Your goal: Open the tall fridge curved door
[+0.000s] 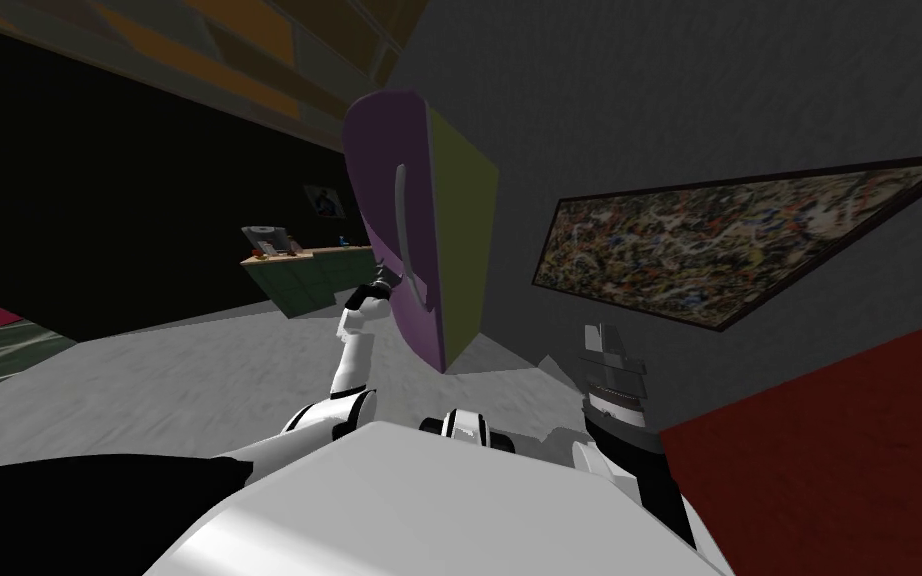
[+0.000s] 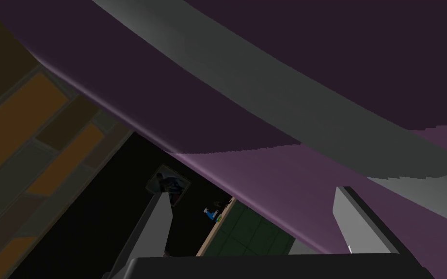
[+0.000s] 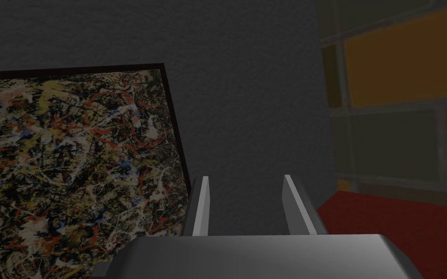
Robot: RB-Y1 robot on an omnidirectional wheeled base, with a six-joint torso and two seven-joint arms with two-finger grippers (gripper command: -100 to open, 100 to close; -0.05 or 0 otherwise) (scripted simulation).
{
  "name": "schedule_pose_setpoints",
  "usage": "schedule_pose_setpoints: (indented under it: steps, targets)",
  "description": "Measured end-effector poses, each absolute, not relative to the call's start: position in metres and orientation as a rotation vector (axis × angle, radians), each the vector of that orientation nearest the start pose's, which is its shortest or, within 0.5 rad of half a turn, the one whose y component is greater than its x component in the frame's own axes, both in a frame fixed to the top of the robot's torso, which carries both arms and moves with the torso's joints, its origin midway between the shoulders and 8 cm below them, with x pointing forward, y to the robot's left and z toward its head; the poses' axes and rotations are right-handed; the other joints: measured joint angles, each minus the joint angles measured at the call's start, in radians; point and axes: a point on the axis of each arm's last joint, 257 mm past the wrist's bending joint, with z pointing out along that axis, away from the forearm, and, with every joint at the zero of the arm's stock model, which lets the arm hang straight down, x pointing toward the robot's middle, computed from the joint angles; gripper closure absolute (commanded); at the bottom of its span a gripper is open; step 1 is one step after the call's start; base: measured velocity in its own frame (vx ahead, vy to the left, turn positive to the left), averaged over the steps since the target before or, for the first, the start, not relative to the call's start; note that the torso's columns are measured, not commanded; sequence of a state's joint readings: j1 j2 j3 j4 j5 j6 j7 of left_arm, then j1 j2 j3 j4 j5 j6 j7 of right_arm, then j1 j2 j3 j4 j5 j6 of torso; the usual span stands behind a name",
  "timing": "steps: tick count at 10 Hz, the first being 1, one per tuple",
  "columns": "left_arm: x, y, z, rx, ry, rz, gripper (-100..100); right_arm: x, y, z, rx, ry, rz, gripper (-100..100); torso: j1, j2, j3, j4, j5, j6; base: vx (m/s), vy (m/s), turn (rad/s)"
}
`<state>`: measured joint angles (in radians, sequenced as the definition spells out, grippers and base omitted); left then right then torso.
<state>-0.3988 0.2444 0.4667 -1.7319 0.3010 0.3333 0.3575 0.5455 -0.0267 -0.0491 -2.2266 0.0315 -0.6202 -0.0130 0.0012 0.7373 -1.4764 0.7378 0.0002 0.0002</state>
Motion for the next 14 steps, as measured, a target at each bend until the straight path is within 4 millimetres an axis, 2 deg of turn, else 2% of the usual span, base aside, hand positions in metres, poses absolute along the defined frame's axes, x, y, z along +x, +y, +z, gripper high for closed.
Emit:
schedule_pose_setpoints:
  steps: [5,8,14]
  targets:
    - [0.608,0.459,0.053,-1.485,0.476,-1.604,-100,0.328,-0.291,0.01,0.593,0.634,1.241,0,-0.006,0.0,0.0,0.0,-0.001,0.0,0.017,-0.114,0.061]
    - [0.619,0.466,0.06,-1.536,0.452,-1.628,-100,0.328,-0.291,0.01,0.592,0.634,1.241,0,-0.001,0.0,0.0,0.002,-0.002,0.003,-0.011,-0.073,0.041]
    - [0.637,0.478,0.09,-1.638,0.388,-1.71,-100,0.328,-0.291,0.01,0.592,0.634,1.241,0,-0.002,0.0,0.0,0.0,0.0,0.0,0.007,-0.093,0.048]
